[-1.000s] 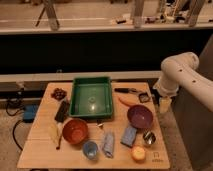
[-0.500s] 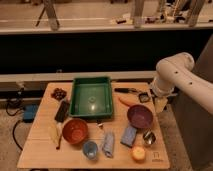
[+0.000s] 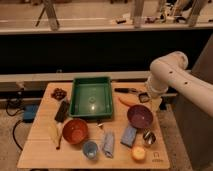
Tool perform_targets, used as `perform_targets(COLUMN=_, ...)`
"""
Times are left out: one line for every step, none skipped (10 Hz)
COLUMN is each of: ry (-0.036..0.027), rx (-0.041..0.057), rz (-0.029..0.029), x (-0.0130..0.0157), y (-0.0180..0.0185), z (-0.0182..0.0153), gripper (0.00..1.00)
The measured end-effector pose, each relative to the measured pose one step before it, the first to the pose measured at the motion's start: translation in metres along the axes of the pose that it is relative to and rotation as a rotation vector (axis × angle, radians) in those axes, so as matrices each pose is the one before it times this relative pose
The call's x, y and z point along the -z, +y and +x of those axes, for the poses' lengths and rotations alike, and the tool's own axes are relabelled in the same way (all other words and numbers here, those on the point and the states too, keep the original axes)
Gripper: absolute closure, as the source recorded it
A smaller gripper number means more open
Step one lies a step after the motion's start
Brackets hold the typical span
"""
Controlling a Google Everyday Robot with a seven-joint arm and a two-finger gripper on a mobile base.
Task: Stack bowls into tray
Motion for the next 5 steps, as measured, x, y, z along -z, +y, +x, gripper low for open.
perform_targets(ry=-0.00811, rx=0.00036, rz=-0.00522, x=-0.00432, y=0.00235, z=0.00813, gripper=0.20)
perform_targets(ry=-0.00797, rx=0.00153, rz=-0.00456, x=-0.00384, y=0.00366, z=0.01152, gripper=0.20)
perform_targets(ry=-0.01421, rx=0.01115, rz=-0.00027, x=-0.00509, y=0.00537, z=0.01967, gripper=0.20)
perform_targets(ry=-0.01798, rx=0.01882, rz=0.00263, x=-0.00430, y=0.00637, z=0.01998, gripper=0.20)
perform_targets(ry=-0.02825, rx=0.02716, rz=0.01184, x=-0.00353, y=0.00907, z=0.02226, gripper=0.20)
